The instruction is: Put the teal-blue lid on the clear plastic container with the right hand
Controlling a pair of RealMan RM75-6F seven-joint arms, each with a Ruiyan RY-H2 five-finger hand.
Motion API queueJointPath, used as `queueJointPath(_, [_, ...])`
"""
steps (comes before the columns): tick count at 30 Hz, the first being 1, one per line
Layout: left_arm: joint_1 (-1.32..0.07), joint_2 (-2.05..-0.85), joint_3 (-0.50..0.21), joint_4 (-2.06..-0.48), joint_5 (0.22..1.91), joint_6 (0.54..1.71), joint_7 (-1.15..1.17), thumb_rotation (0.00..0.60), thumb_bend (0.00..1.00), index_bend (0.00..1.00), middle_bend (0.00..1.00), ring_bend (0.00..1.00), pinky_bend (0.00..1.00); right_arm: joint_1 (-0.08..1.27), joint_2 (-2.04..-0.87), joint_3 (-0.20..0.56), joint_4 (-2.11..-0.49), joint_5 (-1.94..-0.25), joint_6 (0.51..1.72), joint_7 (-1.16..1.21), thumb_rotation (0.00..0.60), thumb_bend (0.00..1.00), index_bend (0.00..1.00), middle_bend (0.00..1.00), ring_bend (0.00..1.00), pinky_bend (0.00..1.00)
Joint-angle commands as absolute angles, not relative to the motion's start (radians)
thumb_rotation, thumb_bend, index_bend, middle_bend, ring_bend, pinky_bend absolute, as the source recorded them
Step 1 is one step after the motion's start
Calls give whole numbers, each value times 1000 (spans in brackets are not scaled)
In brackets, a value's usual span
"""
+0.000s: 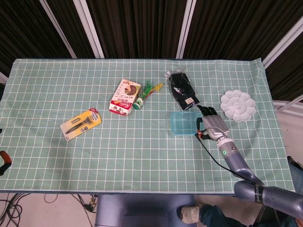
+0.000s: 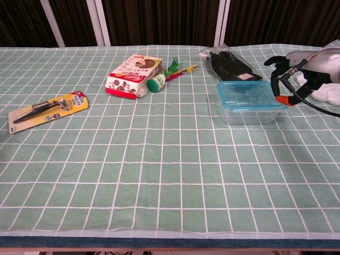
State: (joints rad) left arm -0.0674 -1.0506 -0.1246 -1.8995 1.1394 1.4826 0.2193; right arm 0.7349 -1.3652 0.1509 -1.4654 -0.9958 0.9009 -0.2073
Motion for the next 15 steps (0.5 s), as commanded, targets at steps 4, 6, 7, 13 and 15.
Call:
queueJointPath(4, [-67,-1051,-124,-1900,1140,1483,221,600,771,49,0,0,0,733,-1369,145,-1462,-994,887,-212,600,459,593,29,0,0])
queueJointPath(6, [-67,-1051,-125,-1900,1140,1484,220,600,771,49,0,0,0,733,-1372,146,-1458,-995,885,-214,600,459,593,29,0,0])
queueJointPath(7, [-67,-1051,-125,-1900,1140,1484,220,600,771,49,0,0,0,734,-1375,148,-1455,-995,883,-214,600,459,593,29,0,0])
queueJointPath(13, [-68,-1050,-126,-1901,1132,1478,222,600,771,49,0,0,0,741,-1385,153,-1438,-981,862,-219,600,459,593,28,0,0])
queueJointPath(15, [-69,-1049,-126,-1901,1130,1478,223,600,771,49,0,0,0,744,-1388,154,-1432,-971,855,-222,600,459,593,27,0,0])
